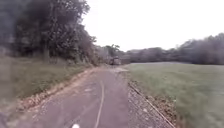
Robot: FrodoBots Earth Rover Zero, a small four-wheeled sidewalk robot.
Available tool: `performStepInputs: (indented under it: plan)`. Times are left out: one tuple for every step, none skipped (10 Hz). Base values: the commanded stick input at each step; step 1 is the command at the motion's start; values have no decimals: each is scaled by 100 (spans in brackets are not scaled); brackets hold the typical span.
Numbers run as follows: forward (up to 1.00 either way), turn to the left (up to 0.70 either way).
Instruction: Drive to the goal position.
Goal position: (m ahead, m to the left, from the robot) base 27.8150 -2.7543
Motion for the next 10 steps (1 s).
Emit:
performStepInputs:
  plan:
    - [70,0]
    - [70,16]
    - [70,24]
    - [70,33]
    - [70,23]
    - [70,7]
    - [70,0]
    - [70,0]
    - [70,0]
    - [70,0]
